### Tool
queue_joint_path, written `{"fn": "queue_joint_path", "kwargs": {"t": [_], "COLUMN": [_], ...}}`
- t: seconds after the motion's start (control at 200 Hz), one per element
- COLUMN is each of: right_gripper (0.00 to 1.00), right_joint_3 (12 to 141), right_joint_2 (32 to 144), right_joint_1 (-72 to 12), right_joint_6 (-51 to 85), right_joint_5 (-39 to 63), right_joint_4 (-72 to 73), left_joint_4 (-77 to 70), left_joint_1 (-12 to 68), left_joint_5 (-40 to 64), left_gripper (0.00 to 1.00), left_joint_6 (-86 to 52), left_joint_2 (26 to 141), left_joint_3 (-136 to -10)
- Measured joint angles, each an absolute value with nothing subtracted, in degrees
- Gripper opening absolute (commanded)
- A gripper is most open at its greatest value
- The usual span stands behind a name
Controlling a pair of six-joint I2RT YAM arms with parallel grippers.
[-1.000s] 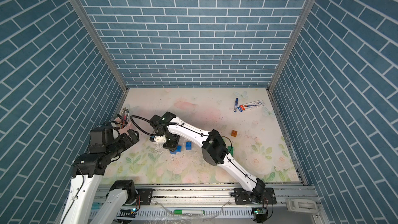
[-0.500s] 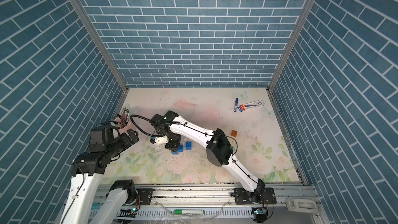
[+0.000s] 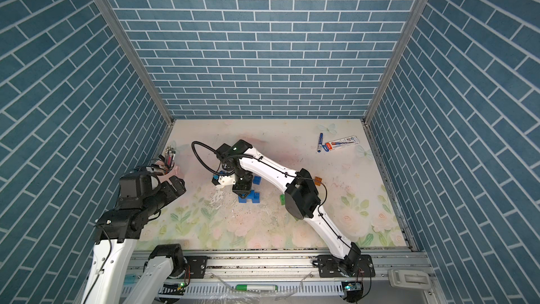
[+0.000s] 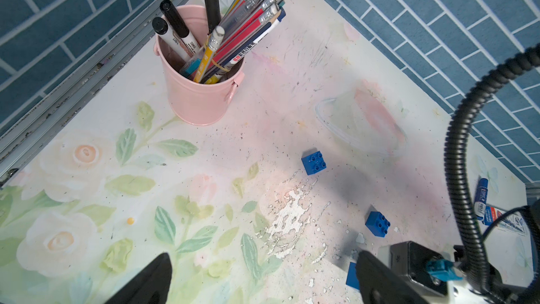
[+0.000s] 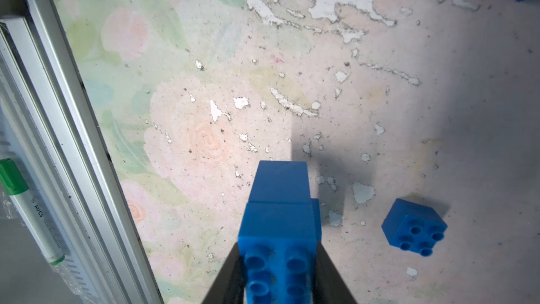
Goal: Assemble the letter h with lego
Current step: Pick up the lego brick from the center of the board, then assemble the lego brick with the lego brick.
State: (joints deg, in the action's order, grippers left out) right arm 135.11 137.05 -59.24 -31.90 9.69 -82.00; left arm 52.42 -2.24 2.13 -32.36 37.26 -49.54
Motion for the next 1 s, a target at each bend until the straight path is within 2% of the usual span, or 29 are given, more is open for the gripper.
{"fn": "queue_joint_path", "kwargs": {"t": [1.0], "right_gripper": [0.0], "right_joint_3": [136.5], "right_joint_2": [141.7], "right_joint_1": [-57.3], "right_joint_6": [-33.5], "right_joint_5": [11.5], "right_joint_4": [-82.5], "left_joint_4": [51.7], "left_joint_1": [-2.6], "left_joint_5": [1.8], "left_gripper": [0.99], "left_joint_6": [-32.4], "left_joint_2": [37.2], "left_joint_3": [-49.5]}}
